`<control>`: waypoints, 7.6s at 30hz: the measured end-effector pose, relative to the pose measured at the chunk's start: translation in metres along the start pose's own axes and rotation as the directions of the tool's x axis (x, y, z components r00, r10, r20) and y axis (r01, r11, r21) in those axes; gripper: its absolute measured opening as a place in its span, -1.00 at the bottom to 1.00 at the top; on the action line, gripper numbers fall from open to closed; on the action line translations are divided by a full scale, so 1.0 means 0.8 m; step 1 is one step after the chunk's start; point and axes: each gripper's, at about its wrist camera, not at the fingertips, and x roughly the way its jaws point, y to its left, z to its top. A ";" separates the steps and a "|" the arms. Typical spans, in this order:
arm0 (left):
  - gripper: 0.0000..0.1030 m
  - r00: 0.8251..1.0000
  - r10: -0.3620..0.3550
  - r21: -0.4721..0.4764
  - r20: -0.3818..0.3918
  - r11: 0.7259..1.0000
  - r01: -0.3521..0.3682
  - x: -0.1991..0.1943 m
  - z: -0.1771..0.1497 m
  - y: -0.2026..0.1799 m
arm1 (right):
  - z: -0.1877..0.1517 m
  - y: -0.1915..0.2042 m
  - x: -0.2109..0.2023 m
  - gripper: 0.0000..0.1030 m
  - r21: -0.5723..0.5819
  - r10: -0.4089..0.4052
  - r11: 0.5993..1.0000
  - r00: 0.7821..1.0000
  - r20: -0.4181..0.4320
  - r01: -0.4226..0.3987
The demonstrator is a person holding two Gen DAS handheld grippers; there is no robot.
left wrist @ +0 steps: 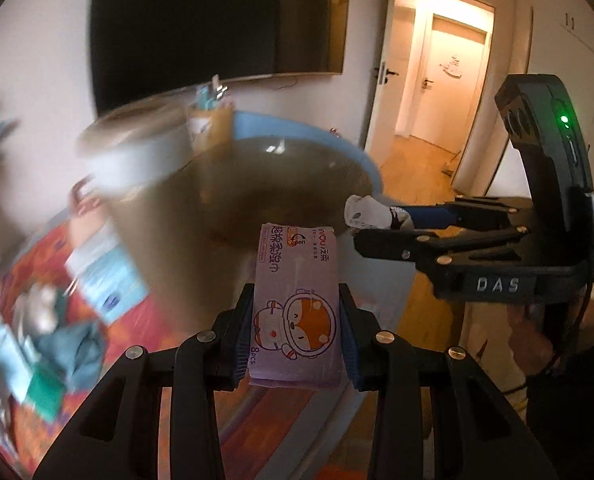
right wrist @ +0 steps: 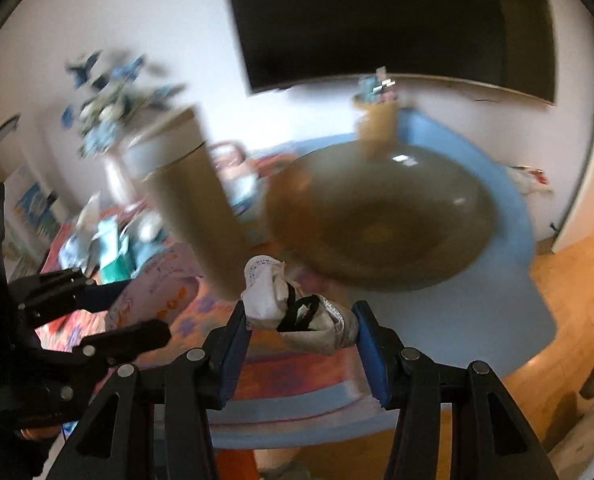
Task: Organize soft objects
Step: 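Carry both items to the round tray and open both tools, then move left tool to pink pouch while right tool approaches green pouch, then grasp pink pouch with left tool while right tool grasps green pouch, then carry both pouches onto the round tray and open both tools, then bring both tools back over the bed toward remaining items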
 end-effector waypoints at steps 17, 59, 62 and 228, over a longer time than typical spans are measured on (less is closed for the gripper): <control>-0.02 0.967 0.247 -0.069 0.054 0.967 -0.243 0.120 0.121 -0.043 | 0.117 -0.160 0.045 0.25 0.407 -0.070 0.912 0.997 0.018 0.057; 0.62 0.835 0.525 -0.481 -0.166 0.697 -0.533 -0.210 -0.223 0.294 | -0.010 0.325 0.181 0.61 -0.259 0.395 0.856 0.889 -0.232 -0.448; 0.62 0.855 0.483 -0.521 -0.189 0.689 -0.504 -0.205 -0.252 0.308 | -0.021 0.327 0.213 0.61 -0.200 0.405 0.863 0.872 -0.274 -0.464; 0.75 0.983 0.110 0.061 0.144 0.991 -0.119 -0.011 0.050 -0.075 | 0.055 -0.131 -0.013 0.24 0.268 0.086 0.958 0.995 0.049 -0.096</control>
